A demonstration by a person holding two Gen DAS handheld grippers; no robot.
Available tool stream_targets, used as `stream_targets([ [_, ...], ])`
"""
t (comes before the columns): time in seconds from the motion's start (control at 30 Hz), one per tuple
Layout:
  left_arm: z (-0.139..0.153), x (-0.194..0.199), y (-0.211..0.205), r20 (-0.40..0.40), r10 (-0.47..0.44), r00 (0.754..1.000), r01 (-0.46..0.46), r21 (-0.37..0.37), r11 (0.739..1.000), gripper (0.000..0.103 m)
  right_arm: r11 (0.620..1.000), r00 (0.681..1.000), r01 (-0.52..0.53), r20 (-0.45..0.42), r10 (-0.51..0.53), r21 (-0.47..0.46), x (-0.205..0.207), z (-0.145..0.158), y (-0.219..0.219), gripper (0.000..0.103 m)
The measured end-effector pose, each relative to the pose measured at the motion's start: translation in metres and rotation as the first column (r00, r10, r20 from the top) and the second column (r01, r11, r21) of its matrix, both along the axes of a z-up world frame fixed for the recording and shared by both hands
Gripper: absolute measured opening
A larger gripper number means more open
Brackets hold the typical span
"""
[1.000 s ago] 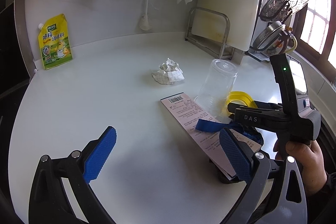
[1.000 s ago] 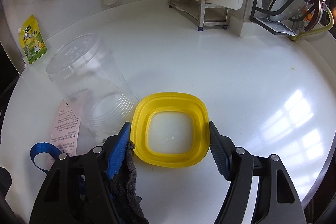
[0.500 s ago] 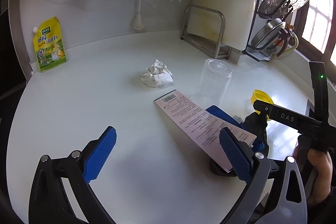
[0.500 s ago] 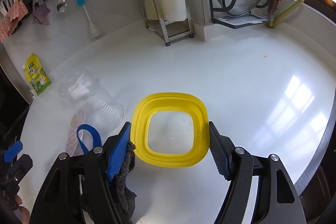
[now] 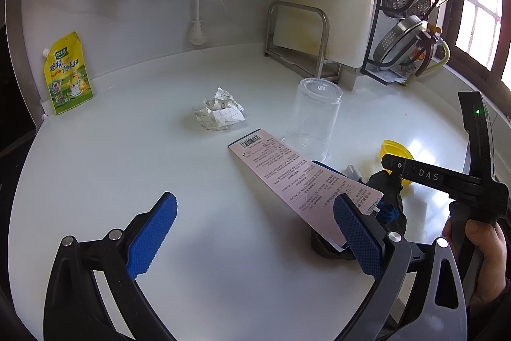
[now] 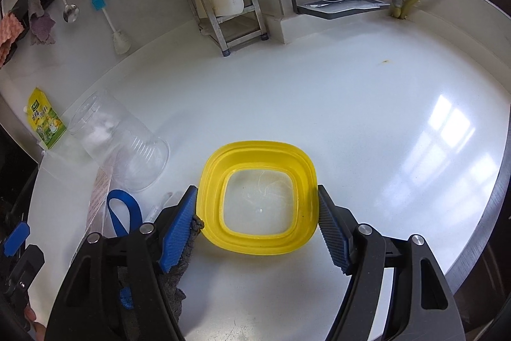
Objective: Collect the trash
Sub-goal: 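Close the right gripper on the yellow square lid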
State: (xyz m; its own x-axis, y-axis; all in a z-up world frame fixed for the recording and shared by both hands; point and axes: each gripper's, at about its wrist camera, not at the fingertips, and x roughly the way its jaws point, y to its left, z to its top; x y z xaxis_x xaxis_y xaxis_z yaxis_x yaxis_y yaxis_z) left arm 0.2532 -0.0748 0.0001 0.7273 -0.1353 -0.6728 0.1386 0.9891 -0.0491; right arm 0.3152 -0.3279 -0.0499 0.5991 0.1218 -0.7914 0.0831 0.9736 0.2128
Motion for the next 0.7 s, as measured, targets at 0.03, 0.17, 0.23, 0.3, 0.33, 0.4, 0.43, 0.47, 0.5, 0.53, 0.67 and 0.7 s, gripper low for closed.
stream_targets([
  [0.03, 0.0001, 0.0001, -0.0002, 0.001, -0.001, 1.0, 0.001, 0.003, 1.0, 0.097, 1.0, 1.0, 0.003, -0.002, -0.003, -0.013, 0.0002, -0.0003, -0.0001, 0.069],
  [0.17, -0.0002, 0.0007, 0.0001, 0.0, -0.001, 1.0, 0.001, 0.001, 1.0, 0.096, 0.998, 1.0, 0.018, -0.008, -0.019, -0.062, 0.0019, -0.0029, -0.0009, 0.07],
  [0.23, -0.0003, 0.0011, 0.0006, -0.001, -0.002, 1.0, 0.002, -0.001, 1.0, 0.097, 0.996, 1.0, 0.024, -0.016, -0.025, -0.085, 0.0029, -0.0045, -0.0011, 0.071],
  [0.3, -0.0001, 0.0011, 0.0006, -0.001, -0.002, 1.0, 0.002, -0.001, 1.0, 0.097, 0.994, 0.999, 0.032, -0.018, -0.034, -0.102, 0.0033, -0.0053, -0.0015, 0.071],
  [0.33, -0.0002, 0.0013, 0.0003, -0.001, -0.003, 1.0, 0.003, 0.0, 1.0, 0.096, 0.993, 0.999, 0.037, -0.019, -0.039, -0.112, 0.0034, -0.0053, -0.0019, 0.073],
  [0.4, -0.0004, 0.0012, 0.0001, 0.001, -0.004, 1.0, 0.004, 0.002, 1.0, 0.096, 0.99, 0.999, 0.044, -0.017, -0.046, -0.133, 0.0034, -0.0049, -0.0028, 0.074],
  [0.43, -0.0004, 0.001, 0.0001, 0.002, -0.005, 1.0, 0.005, 0.003, 1.0, 0.096, 0.988, 0.998, 0.049, -0.018, -0.053, -0.148, 0.0035, -0.0049, -0.0031, 0.074],
  [0.47, -0.0006, 0.001, 0.0, 0.003, -0.005, 1.0, 0.005, 0.004, 1.0, 0.096, 0.985, 0.998, 0.055, -0.019, -0.059, -0.161, 0.004, -0.0051, -0.0038, 0.074],
  [0.5, -0.0009, 0.0012, -0.0002, 0.004, -0.005, 1.0, 0.005, 0.004, 1.0, 0.096, 0.984, 0.998, 0.059, -0.022, -0.063, -0.165, 0.0043, -0.0058, -0.0049, 0.074],
  [0.53, -0.0011, 0.0013, -0.0003, 0.004, -0.005, 1.0, 0.005, 0.004, 1.0, 0.096, 0.985, 0.998, 0.057, -0.026, -0.062, -0.161, 0.0049, -0.0067, -0.0063, 0.074],
  [0.67, -0.0015, 0.0016, -0.0008, 0.004, -0.006, 1.0, 0.006, 0.004, 1.0, 0.096, 0.986, 0.998, 0.059, -0.022, -0.063, -0.159, 0.0046, -0.0064, -0.0068, 0.074],
  [0.7, -0.0014, 0.0018, -0.001, 0.003, -0.006, 1.0, 0.006, 0.004, 1.0, 0.096, 0.986, 0.998, 0.062, -0.015, -0.065, -0.153, 0.004, -0.0053, -0.0075, 0.072],
])
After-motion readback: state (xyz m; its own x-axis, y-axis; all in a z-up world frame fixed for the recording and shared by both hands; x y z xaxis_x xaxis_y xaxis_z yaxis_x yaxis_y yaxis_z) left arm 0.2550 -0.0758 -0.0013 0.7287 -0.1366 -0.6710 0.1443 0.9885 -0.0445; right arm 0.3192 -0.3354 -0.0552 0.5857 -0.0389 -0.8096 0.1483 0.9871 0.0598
